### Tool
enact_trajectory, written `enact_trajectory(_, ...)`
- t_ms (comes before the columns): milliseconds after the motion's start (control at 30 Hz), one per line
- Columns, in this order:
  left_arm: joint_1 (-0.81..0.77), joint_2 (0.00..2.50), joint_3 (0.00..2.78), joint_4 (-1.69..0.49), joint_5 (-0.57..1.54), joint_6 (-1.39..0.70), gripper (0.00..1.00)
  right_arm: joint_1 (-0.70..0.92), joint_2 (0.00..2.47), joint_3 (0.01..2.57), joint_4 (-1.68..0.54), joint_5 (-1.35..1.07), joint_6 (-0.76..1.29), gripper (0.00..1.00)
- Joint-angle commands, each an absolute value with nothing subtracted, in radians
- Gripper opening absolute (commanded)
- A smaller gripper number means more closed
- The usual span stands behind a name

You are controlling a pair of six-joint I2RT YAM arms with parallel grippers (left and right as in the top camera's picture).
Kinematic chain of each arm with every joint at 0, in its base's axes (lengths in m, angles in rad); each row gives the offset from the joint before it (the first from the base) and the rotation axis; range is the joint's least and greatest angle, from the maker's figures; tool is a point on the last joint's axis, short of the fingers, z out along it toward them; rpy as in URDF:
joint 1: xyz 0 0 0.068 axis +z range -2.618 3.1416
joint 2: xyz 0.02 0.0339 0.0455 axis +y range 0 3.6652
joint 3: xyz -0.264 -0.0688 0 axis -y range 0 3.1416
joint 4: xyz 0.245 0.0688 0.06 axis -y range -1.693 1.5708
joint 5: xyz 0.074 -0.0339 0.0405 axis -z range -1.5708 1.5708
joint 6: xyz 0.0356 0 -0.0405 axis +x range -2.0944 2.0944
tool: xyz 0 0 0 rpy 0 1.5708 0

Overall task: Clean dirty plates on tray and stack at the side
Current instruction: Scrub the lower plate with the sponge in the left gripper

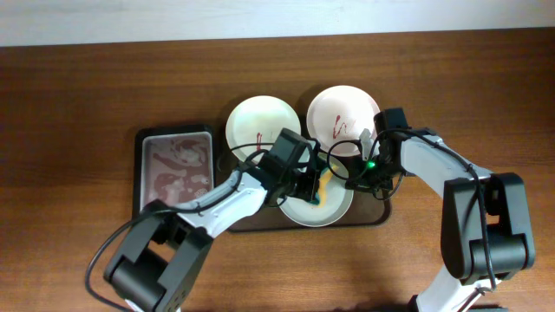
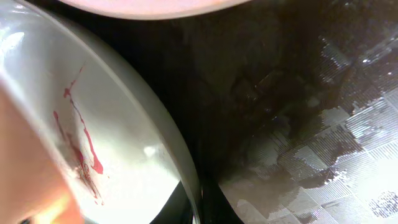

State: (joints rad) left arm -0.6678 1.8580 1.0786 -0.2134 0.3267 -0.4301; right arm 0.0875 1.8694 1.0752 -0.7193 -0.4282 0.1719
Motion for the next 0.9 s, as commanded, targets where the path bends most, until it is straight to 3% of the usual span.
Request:
enact_trajectory(0, -0.688, 1.896, 1.096, -0.206, 0.343, -0.458, 0.0, 0.084, 1.886, 1.073, -0.722, -0.408, 0.174, 0.08)
enact_trajectory(267, -0.698, 1.907, 1.096, -0.277, -0.078, -0.35, 0.0, 0.084, 1.886, 1.073, -0.725, -0.408, 0.174, 0.08)
enact_trajectory(367, -0.697, 1.907, 1.109, -0.244, -0.121, -0.281, 0.0, 0.084, 1.886, 1.073, -0.73, -0.407, 0.173, 0.08)
enact_trajectory(467, -0.709, 1.907, 1.144, -0.281, -0.098, -0.278, 0.0, 0.084, 1.886, 1.072, -0.736, -0.407, 0.174, 0.08)
enact_trajectory(700, -0.802, 1.908, 1.167, -0.339, 0.31, -0.278, 0.0, 0.084, 1.886, 1.072, -0.739, -0.407, 0.174, 0.08)
enact_trajectory(867, -0.838, 1.913, 1.166, -0.405, 0.309, -0.278, 0.0, 0.084, 1.886, 1.072, -0.745, -0.407, 0.173, 0.08)
